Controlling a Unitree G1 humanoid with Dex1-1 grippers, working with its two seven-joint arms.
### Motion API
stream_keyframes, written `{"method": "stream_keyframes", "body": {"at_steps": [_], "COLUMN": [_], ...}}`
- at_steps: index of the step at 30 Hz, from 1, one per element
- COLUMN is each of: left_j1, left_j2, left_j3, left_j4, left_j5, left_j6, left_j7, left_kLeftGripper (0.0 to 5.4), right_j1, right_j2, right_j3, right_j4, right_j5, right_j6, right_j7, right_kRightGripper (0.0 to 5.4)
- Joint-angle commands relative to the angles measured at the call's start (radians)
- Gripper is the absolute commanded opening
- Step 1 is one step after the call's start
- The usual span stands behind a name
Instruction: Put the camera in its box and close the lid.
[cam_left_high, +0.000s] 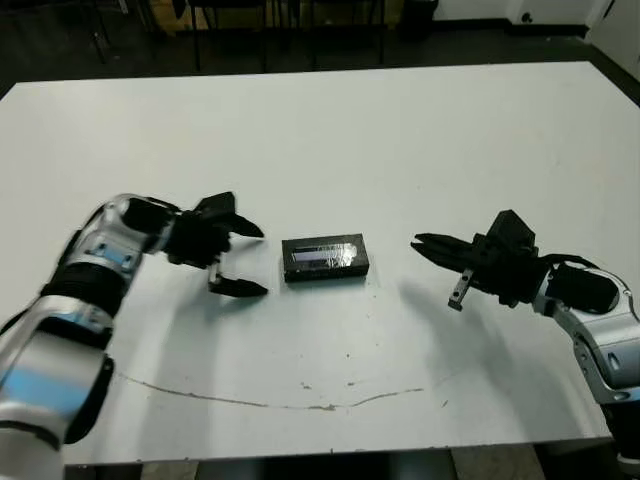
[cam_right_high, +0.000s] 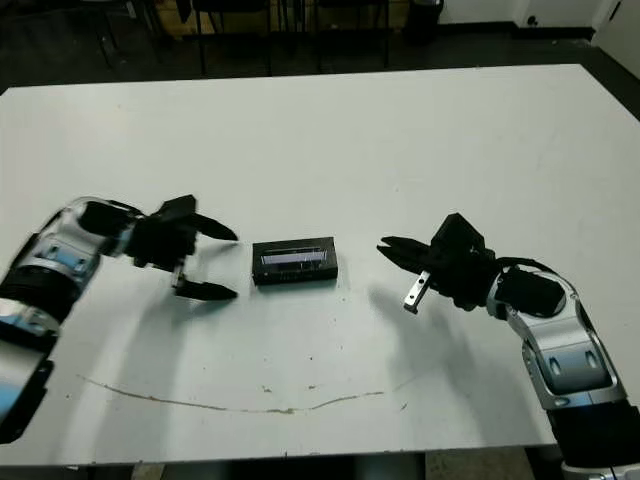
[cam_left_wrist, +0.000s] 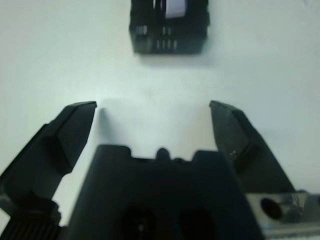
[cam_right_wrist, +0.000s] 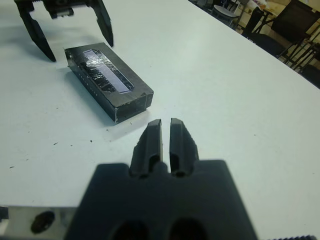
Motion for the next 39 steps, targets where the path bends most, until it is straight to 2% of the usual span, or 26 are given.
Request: {"method": "stream_keyframes", "body": {"at_steps": [1, 5, 8, 11, 15, 21, 26, 31, 36, 39], "left_j1": [0.079, 0.216, 0.325, 0.399, 0.452, 0.492, 0.496, 0.493, 0.516, 0.532], "left_j2": [0.061, 0.042, -0.095, -0.23, -0.344, -0.454, -0.477, -0.494, -0.493, -0.497], "left_j3": [0.051, 0.252, 0.369, 0.378, 0.299, 0.146, 0.052, -0.002, -0.02, -0.019], "left_j4": [-0.101, -0.459, -0.731, -0.948, -1.101, -1.154, -1.095, -1.051, -0.99, -0.935], "left_j5": [-0.023, -0.129, -0.195, -0.207, -0.203, -0.177, -0.129, -0.093, -0.074, -0.058], "left_j6": [0.113, 0.328, 0.441, 0.511, 0.582, 0.638, 0.658, 0.783, 0.808, 0.777], "left_j7": [0.027, 0.303, 0.59, 0.814, 0.964, 1.082, 1.125, 1.181, 1.199, 1.215], "left_kLeftGripper": [5.39, 5.14, 4.59, 4.0, 3.22, 2.06, 1.1, 0.12, 0.01, 0.01], "right_j1": [-0.003, -0.009, -0.011, -0.012, -0.011, -0.003, -0.001, 0.005, 0.012, 0.013], "right_j2": [0.015, 0.021, 0.034, 0.041, 0.043, 0.055, 0.06, 0.055, 0.052, 0.053], "right_j3": [0.001, 0.005, -0.007, -0.016, -0.021, -0.031, -0.036, -0.037, -0.04, -0.041], "right_j4": [0.036, 0.037, 0.048, 0.054, 0.053, 0.083, 0.107, 0.115, 0.106, 0.104], "right_j5": [0.005, 0.001, 0.024, 0.031, 0.017, 0.003, -0.004, -0.018, -0.003, 0.004], "right_j6": [-0.016, 0.0, -0.003, 0.003, 0.001, -0.038, -0.075, -0.114, -0.104, -0.104], "right_j7": [0.003, -0.007, -0.002, -0.015, -0.04, -0.077, -0.086, -0.092, -0.085, -0.081], "right_kRightGripper": [0.0, 0.0, 0.0, 0.0, 0.0, 0.0, 0.0, 0.0, 0.0, 0.0]}}
